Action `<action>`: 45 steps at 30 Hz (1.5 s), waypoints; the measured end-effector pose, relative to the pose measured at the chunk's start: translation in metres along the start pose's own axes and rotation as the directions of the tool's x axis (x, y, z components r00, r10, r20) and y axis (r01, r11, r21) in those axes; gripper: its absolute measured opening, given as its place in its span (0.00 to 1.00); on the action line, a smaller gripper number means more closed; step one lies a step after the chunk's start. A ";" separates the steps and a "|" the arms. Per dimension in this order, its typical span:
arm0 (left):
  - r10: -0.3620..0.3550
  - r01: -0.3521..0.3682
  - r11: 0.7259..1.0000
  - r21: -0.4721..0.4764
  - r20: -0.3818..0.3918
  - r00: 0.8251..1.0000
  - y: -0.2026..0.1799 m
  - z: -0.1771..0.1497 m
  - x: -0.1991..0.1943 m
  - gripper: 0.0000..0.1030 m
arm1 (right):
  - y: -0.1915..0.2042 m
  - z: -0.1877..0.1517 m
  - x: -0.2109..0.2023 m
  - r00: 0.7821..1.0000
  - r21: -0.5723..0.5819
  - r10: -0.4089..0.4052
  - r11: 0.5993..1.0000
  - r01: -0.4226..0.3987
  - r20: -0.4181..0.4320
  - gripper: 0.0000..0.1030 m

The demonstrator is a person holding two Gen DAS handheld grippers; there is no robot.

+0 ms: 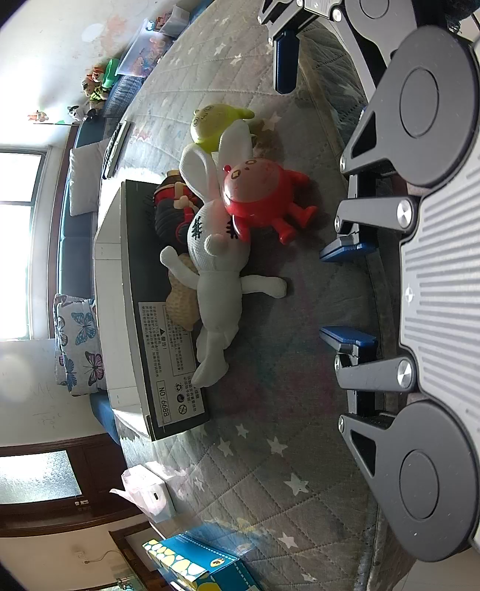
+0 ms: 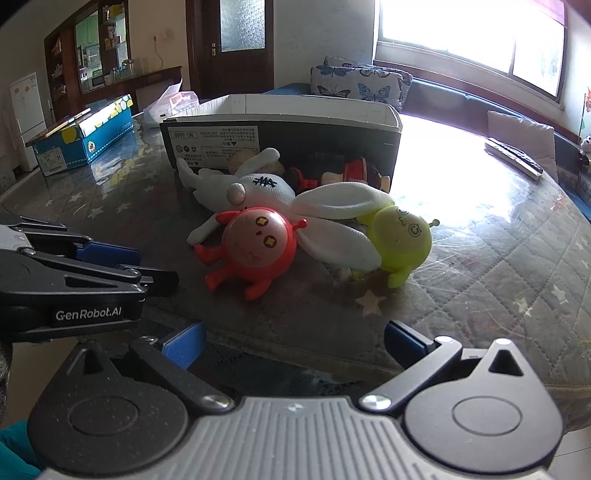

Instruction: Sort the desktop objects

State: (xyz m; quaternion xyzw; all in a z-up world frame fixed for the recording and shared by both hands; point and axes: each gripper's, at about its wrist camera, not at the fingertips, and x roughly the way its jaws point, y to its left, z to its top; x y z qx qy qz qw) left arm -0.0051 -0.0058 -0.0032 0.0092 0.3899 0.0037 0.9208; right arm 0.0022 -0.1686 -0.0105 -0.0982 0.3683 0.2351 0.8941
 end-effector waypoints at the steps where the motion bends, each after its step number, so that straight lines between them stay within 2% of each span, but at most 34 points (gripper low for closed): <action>1: 0.000 0.000 1.000 0.000 0.000 1.000 0.000 0.000 0.000 0.40 | 0.000 0.000 0.000 1.000 -0.001 0.000 1.000 0.000 0.000 1.00; 45: -0.040 0.041 0.999 0.010 -0.035 0.999 -0.001 0.012 0.008 0.40 | -0.005 0.007 0.009 1.000 0.002 -0.001 1.000 0.001 -0.004 1.00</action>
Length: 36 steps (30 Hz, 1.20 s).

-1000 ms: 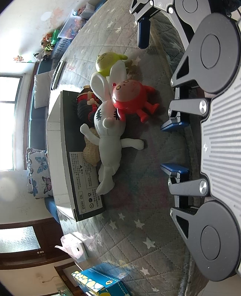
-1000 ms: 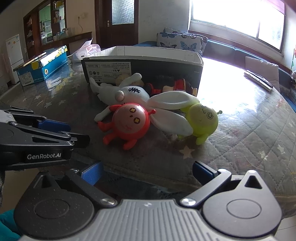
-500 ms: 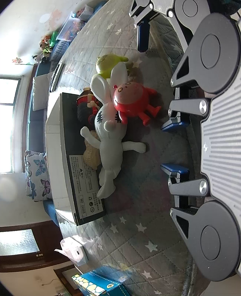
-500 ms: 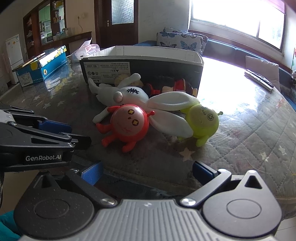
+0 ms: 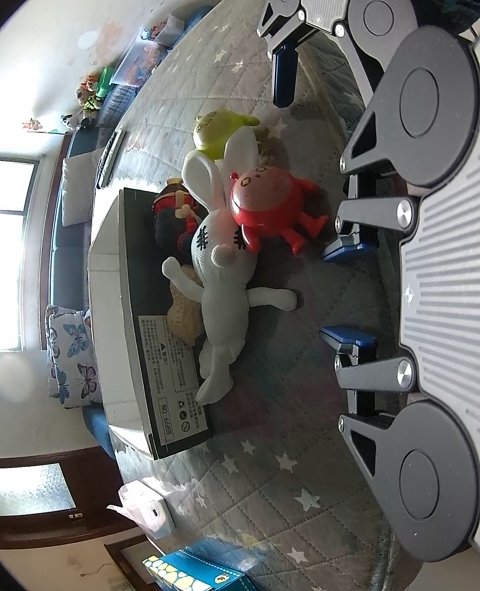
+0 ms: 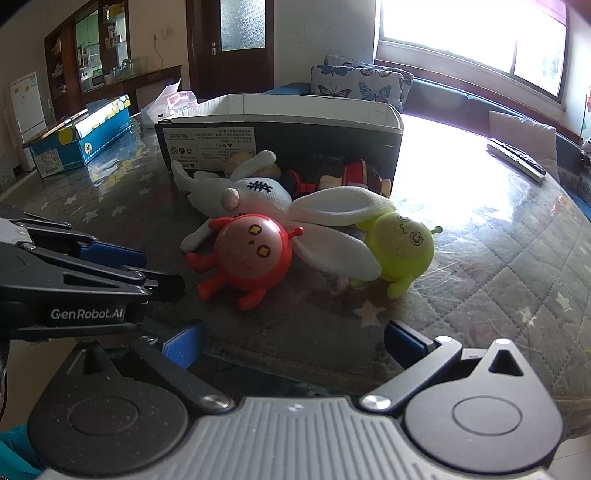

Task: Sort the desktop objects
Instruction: 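Move the left gripper toward the red round toy, then close the left gripper around the red round toy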

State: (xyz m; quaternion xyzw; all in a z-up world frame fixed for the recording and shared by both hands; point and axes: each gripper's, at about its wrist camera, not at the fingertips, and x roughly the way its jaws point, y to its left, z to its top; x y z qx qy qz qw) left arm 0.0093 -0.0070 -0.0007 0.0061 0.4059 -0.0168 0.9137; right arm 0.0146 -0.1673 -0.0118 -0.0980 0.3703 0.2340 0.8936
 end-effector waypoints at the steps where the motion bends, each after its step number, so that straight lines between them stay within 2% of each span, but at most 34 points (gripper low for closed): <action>1: -0.002 0.002 1.000 0.001 -0.001 1.000 0.000 0.000 0.000 0.40 | 0.000 0.001 0.000 1.000 0.001 0.000 1.000 0.000 0.000 1.00; 16: -0.035 0.035 0.999 0.007 -0.022 0.999 0.008 0.008 0.004 0.39 | -0.002 0.007 0.006 1.000 -0.001 0.021 1.000 -0.021 0.001 1.00; 27: -0.097 0.097 0.995 0.015 -0.009 0.995 0.014 0.017 -0.001 0.39 | -0.004 0.014 0.006 0.999 -0.016 0.042 0.999 -0.042 0.014 1.00; 32: -0.121 0.121 0.993 0.002 -0.005 0.993 0.019 0.021 -0.003 0.39 | -0.003 0.018 0.002 0.997 -0.027 0.064 0.998 -0.063 0.031 0.97; 36: -0.113 0.113 0.994 0.000 -0.004 0.994 0.023 0.025 -0.002 0.39 | -0.002 0.020 0.002 0.997 -0.034 0.076 0.997 -0.075 0.030 0.96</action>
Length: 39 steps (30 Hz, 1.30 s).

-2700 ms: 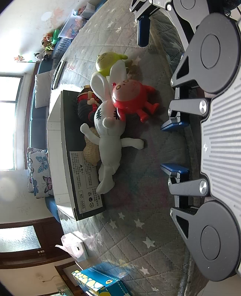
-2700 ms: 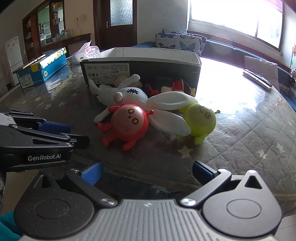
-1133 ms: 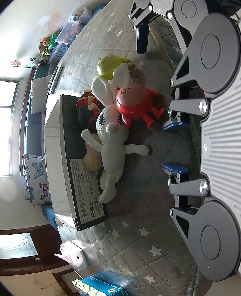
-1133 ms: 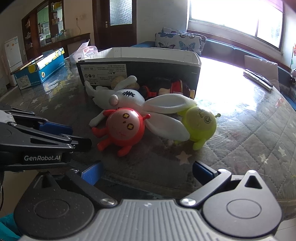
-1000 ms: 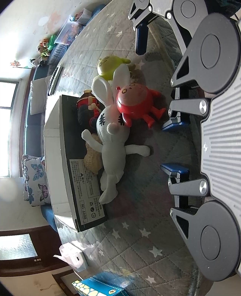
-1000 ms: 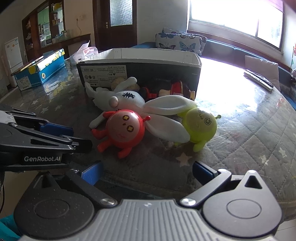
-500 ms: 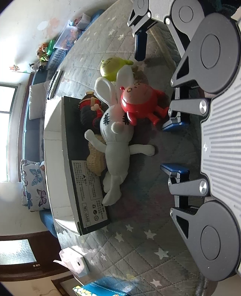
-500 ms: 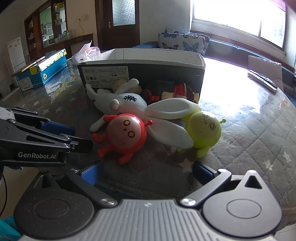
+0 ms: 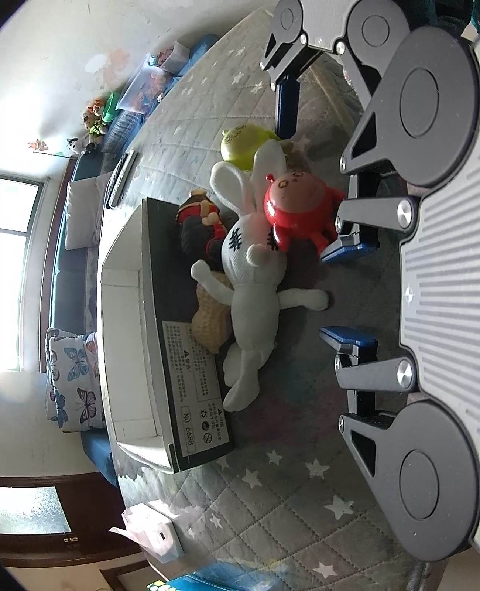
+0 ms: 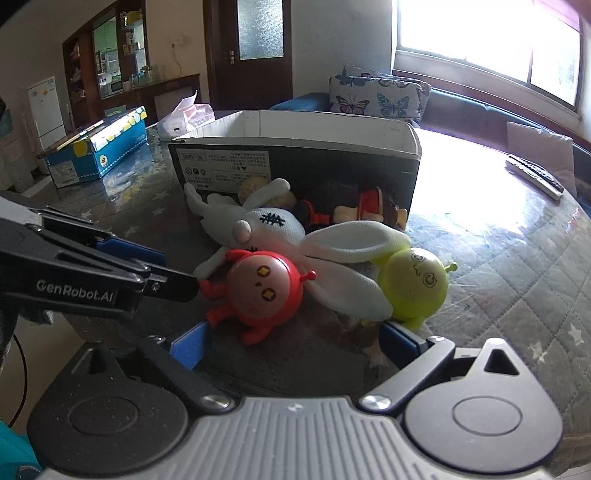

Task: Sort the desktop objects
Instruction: 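Close the left gripper around the red round toy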

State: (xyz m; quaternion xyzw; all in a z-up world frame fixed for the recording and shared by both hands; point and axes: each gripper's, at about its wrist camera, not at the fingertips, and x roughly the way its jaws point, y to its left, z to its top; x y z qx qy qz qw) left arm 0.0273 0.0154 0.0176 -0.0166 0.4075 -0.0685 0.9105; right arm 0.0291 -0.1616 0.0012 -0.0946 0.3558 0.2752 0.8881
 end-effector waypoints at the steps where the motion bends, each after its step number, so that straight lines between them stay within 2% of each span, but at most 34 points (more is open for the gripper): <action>1: -0.001 0.001 1.000 0.000 0.002 1.000 0.001 0.001 0.000 0.39 | 0.000 0.000 0.000 1.000 -0.004 0.004 1.000 -0.004 0.001 0.95; 9: -0.014 0.014 1.000 -0.004 0.016 1.000 0.007 0.005 -0.009 0.39 | 0.006 0.004 0.001 0.999 -0.049 0.044 0.998 -0.043 0.003 0.92; 16: -0.116 0.115 0.993 0.008 0.037 0.993 0.004 0.010 -0.016 0.39 | 0.008 0.008 0.003 0.998 -0.066 0.066 0.996 -0.066 0.000 0.85; 21: -0.168 0.167 0.986 0.018 0.013 0.986 0.001 0.014 -0.012 0.39 | 0.008 0.010 0.004 0.997 -0.072 0.080 0.994 -0.080 -0.002 0.82; 28: -0.213 0.214 0.976 0.044 -0.025 0.977 -0.004 0.019 -0.006 0.39 | 0.006 0.014 0.008 0.996 -0.083 0.093 0.992 -0.093 -0.014 0.73; 39: -0.241 0.246 0.968 0.047 -0.088 0.966 -0.009 0.024 0.009 0.39 | 0.006 0.016 0.012 0.992 -0.081 0.125 0.989 -0.126 -0.021 0.61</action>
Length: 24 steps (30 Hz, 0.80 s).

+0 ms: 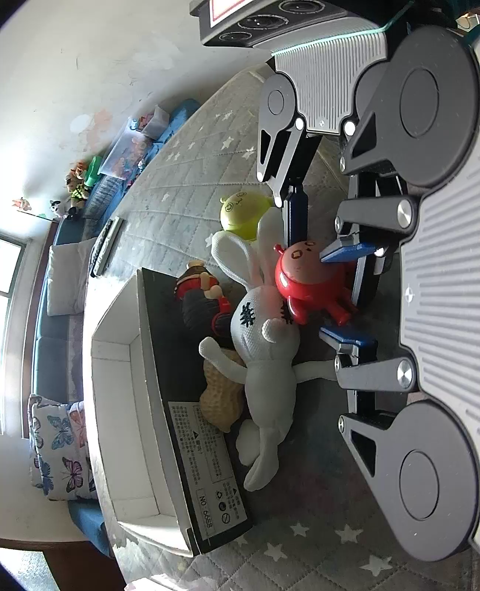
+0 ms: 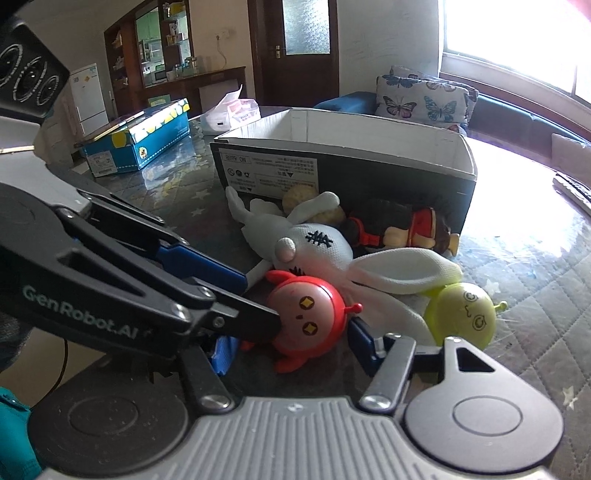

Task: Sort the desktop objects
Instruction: 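Close the left gripper around the red round toy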

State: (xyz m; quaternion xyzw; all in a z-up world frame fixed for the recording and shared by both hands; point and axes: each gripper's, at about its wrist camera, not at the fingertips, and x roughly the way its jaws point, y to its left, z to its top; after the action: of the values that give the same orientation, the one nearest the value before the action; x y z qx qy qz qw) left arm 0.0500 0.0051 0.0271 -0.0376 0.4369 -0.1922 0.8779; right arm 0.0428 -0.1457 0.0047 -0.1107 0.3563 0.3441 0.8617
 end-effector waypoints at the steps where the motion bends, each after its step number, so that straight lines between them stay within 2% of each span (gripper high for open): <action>1: -0.006 0.006 1.000 -0.002 -0.004 1.000 0.001 0.001 0.001 0.39 | 0.000 0.000 0.000 1.000 -0.001 0.000 1.000 0.000 0.001 0.61; 17: -0.049 0.049 0.999 -0.001 -0.027 0.998 0.009 0.007 0.009 0.44 | -0.006 0.004 0.004 1.000 0.007 0.014 1.000 -0.014 -0.008 0.61; 24: -0.077 0.077 0.997 -0.005 -0.022 0.997 0.013 0.007 0.008 0.40 | -0.009 0.005 0.005 1.000 0.012 0.020 1.000 -0.020 -0.008 0.61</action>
State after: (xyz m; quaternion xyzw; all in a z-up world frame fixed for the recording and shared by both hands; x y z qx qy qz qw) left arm 0.0641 0.0133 0.0227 -0.0542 0.4452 -0.2255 0.8649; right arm 0.0543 -0.1476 0.0041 -0.1035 0.3628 0.3502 0.8574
